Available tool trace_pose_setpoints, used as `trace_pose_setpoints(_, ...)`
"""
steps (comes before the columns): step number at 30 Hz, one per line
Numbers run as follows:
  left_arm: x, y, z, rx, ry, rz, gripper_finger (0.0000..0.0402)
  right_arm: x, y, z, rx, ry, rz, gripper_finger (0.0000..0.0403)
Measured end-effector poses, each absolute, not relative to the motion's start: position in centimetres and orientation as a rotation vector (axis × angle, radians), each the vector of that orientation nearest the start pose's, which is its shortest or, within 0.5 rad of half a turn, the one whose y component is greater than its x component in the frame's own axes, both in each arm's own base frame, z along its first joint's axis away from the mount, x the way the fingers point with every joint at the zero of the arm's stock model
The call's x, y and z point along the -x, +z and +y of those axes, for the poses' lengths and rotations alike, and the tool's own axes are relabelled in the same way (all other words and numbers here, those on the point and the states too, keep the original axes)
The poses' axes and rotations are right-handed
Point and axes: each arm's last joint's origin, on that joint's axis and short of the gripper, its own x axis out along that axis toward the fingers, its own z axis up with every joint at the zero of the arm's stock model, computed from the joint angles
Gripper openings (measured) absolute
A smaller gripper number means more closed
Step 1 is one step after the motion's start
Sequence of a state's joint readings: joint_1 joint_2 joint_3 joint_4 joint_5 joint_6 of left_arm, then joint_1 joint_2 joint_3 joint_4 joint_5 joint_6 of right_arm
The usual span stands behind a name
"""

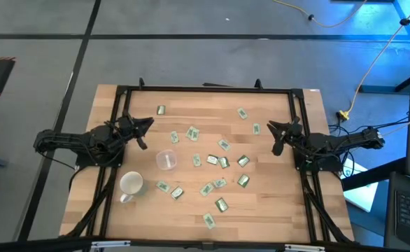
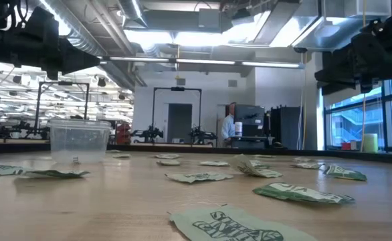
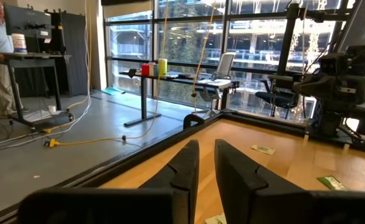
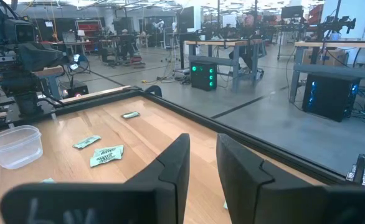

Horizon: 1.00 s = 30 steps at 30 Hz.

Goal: Pick and place Stevia / Truvia into bins

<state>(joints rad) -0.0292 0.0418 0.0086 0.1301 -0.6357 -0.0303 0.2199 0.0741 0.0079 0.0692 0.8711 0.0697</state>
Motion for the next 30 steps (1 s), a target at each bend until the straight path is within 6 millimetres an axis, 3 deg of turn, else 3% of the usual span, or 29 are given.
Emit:
trace_pose_setpoints(17,-9.42,17.5,1.45,0.061,0.605,-0.102,0.0047,-9.42,16.69,-0.16,-0.069,-0.651,-0.025,0.0084)
trace_pose_setpoints(30,-9.41,17.51,1.45,0.052,0.608,-0.099,0.0047,-9.43,16.69,-0.14,-0.174,-0.64,-0.06,0.0084)
